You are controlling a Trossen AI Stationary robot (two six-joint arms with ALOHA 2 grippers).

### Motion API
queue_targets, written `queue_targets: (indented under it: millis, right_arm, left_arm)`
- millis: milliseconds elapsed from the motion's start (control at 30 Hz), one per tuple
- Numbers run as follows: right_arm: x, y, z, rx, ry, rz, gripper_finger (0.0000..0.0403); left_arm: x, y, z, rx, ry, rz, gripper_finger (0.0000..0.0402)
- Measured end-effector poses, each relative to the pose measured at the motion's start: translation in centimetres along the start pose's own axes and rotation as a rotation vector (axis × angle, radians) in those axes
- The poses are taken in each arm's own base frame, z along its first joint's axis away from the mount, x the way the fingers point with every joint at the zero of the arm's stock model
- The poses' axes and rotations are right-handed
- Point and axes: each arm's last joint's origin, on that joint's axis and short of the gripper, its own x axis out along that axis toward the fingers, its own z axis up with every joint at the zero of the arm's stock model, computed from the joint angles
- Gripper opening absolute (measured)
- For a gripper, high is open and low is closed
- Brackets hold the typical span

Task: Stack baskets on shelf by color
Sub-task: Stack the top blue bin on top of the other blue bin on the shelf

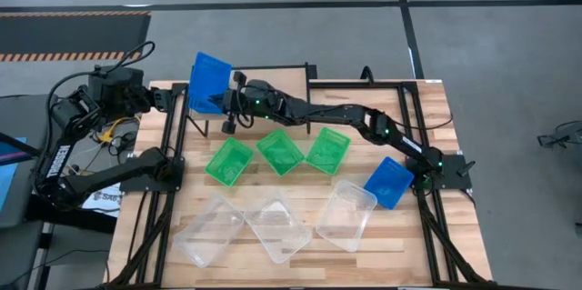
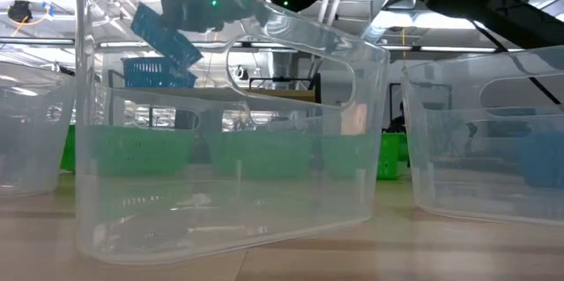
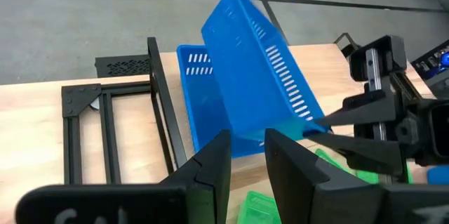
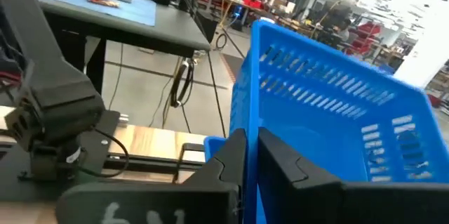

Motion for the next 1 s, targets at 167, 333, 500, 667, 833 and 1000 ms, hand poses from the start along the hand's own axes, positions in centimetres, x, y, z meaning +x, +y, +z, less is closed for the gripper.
queue_targets:
  millis: [167, 333, 500, 667, 833, 1000]
  right_arm:
    - [0.0, -0.1, -0.1, -0.051, 0.010, -0.006, 0.0047]
    - [0.0, -0.5, -0.3, -0.002, 0.020, -0.010, 0.0047]
    - [0.0, -0.5, -1.0, 0.002, 0.088, 0.007, 0.0047]
    - [0.0, -0.5, -1.2, -0.002, 0.109, 0.014, 0.0047]
    - [0.0, -0.5, -1.2, -0.002, 0.109, 0.014, 0.0052]
    - [0.0, -0.5, -1.2, -0.004, 0.118, -0.002, 0.0080]
  left_arm:
    - [0.0, 0.1, -0.1, 0.002, 0.014, 0.008, 0.0075]
    - [0.0, 0.1, -0.2, 0.003, 0.020, 0.011, 0.0075]
    - [0.0, 0.1, -0.2, 0.004, 0.025, 0.015, 0.0075]
    - [0.0, 0.1, -0.2, 0.004, 0.025, 0.015, 0.0075]
    - [0.0, 0.1, -0.2, 0.004, 0.025, 0.015, 0.0075]
    - [0.0, 0.1, -0.2, 0.004, 0.025, 0.015, 0.0075]
